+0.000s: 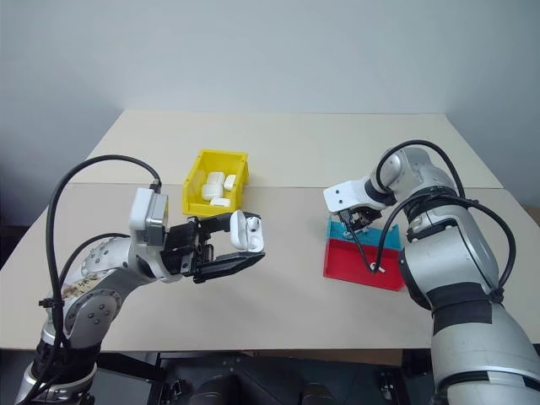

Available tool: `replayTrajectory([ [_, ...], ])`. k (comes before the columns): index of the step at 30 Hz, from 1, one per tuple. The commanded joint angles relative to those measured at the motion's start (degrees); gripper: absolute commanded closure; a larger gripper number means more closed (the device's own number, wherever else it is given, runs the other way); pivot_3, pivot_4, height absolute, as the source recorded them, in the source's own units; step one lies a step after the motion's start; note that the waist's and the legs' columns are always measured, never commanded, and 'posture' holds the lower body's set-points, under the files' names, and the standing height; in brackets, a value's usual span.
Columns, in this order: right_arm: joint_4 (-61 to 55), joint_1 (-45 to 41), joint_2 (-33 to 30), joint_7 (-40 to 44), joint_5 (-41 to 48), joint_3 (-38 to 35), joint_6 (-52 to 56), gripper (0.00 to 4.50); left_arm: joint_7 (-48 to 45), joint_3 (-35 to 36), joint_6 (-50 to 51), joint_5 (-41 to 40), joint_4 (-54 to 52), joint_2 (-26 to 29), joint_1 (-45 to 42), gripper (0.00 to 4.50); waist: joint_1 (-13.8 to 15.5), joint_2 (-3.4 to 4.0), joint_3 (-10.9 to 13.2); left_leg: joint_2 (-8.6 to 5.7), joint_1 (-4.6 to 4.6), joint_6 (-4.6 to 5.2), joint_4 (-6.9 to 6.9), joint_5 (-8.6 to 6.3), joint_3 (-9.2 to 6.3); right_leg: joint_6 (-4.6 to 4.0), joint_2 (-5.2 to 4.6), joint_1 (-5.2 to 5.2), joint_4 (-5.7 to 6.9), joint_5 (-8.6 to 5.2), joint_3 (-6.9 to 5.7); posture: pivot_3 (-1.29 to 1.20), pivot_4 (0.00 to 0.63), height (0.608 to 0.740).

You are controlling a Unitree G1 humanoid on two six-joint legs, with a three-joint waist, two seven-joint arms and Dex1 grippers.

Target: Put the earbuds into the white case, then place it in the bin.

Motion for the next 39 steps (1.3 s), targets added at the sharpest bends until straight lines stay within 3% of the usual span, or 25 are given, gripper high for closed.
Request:
replayTrajectory([
  [1, -0.9, 0.3, -0.9, -1.6, -1.3, 0.9, -1.7, 2.1, 0.4, 0.9, -0.3, -1.0, -2.0, 0.4, -0.2, 1.7, 0.0, 0.0, 0.0, 0.0, 0.0, 0.0, 0.0, 0.0, 0.0, 0.0, 0.0, 0.0, 0.0, 0.0, 0.0, 0.0, 0.15, 0.74],
  [31, 0.6, 3.7, 1.2, -6.1, -2.8, 2.2, 2.1, 2.1, 2.9, 2.1, 0.1, -2.8, -4.5, 2.1, 1.6, 1.7, 0.0, 0.0, 0.0, 0.0, 0.02, -0.02, 0.02, 0.01, -0.01, 0.0, 0.0, 0.02, 0.02, 0.0, 0.0, 0.0, 0.15, 0.74],
  [34, 0.6, 3.8, 1.3, -5.4, -2.4, 1.9, 2.2, 2.68, 3.2, 2.1, 0.1, -3.0, -4.8, 2.3, 1.7, 1.7, 0.0, 0.0, 0.0, 0.0, 0.02, -0.02, 0.02, 0.01, -0.01, 0.0, 0.0, 0.03, 0.02, 0.0, 0.0, 0.0, 0.15, 0.74],
  [39, 0.5, 4.1, 1.3, -5.3, -2.2, 1.8, 2.2, 4.34, 3.6, 2.1, 0.1, -3.1, -5.1, 2.5, 2.0, 1.7, 0.0, 0.0, 0.0, 0.0, 0.03, -0.02, 0.02, 0.01, -0.01, -0.01, 0.0, 0.03, 0.02, 0.0, 0.0, 0.0, 0.15, 0.74],
])
